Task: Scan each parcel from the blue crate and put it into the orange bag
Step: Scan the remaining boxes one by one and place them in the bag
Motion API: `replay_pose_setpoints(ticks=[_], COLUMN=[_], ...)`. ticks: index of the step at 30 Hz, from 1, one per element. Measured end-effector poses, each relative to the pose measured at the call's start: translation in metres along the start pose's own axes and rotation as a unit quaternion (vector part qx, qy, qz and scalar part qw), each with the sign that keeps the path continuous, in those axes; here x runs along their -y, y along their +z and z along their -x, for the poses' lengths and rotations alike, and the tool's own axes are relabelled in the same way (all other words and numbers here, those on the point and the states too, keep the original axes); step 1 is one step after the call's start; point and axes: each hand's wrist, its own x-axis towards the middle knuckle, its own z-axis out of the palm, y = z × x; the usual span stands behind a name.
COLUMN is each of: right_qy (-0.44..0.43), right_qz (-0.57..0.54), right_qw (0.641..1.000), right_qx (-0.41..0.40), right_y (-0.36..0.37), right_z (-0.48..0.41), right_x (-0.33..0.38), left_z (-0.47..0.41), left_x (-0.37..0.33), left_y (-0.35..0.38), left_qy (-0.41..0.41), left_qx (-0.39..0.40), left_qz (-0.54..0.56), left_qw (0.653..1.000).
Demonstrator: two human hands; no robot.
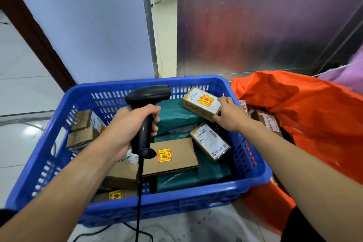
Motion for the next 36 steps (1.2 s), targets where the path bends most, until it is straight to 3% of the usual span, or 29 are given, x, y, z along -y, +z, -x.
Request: replay_pose_setpoints(ticks=[11,25,30,36], right_qy=[0.042,0.095,0.048,-0.006], right_qz=[-0.052,-0.042,-0.032,-0.04], right_qw=[0.998,0.995,0.998,0.994], right_qx=[-0.013,-0.003,-0.023,-0.106], right_y=[0.029,0.021,0.0,-0.052], right_z=[-0.03,-0.014,0.035,0.102], right_x=[-0.013,0.008,0.016,0.026], left_z=[-0.015,-0.019,-0.017,-0.005], left_x=[-0.007,-0.01,-0.01,-0.013], left_y=[0.007,0.012,0.019,0.029], left_qy=[-0.009,0.001,-0.024,-0.007], left_qx=[-0.003,-0.01,0.014,0.019], left_qz=[-0.002,-0.009,0.006,0.012], left_qw=[1.0,1.0,1.0,1.0])
